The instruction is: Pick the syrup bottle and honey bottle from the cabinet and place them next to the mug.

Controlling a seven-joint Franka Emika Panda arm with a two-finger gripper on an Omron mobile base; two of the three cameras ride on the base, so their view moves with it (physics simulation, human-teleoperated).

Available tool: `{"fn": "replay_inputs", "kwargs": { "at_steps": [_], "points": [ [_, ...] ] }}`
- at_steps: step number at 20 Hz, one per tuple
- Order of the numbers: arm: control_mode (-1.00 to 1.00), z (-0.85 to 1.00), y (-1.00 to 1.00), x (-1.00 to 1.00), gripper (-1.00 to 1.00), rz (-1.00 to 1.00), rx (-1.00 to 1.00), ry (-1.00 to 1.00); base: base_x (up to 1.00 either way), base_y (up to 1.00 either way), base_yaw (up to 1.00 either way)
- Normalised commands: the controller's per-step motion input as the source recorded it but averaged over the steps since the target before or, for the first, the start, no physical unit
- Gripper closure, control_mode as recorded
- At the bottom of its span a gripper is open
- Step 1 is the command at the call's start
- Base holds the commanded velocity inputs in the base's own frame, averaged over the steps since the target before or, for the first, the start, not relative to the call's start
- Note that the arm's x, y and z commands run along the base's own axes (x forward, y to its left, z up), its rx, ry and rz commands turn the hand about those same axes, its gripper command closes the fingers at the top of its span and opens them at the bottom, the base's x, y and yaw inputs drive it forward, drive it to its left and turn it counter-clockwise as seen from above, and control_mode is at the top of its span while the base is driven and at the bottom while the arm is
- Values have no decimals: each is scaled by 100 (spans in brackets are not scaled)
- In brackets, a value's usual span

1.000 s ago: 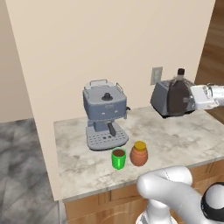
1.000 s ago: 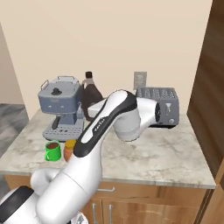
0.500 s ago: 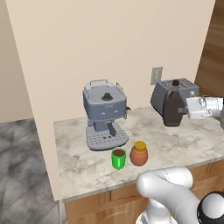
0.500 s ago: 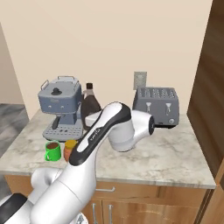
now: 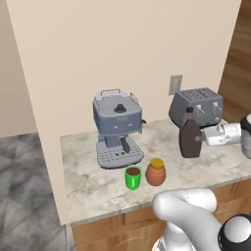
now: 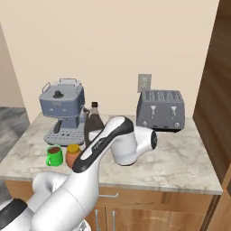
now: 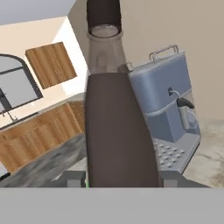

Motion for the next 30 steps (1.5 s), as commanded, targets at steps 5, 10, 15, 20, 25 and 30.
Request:
{"fn": "replay_inputs", "kwargs": {
  "at_steps": [5, 10, 15, 20, 25, 30],
  "points": [
    [-100, -44, 0, 0, 100, 0, 0, 17, 0, 0, 0],
    [-100, -33, 0, 0, 100, 0, 0, 12, 0, 0, 0],
    [-100, -39, 1, 0, 100, 0, 0, 3, 0, 0, 0],
    [-100, -44, 5, 0, 100, 0, 0, 0, 0, 0, 0],
    [-100, -32, 5, 1, 100, 0, 0, -6, 0, 0, 0],
    [-100, -14, 0, 11, 100, 0, 0, -11, 0, 0, 0]
  ]
}}
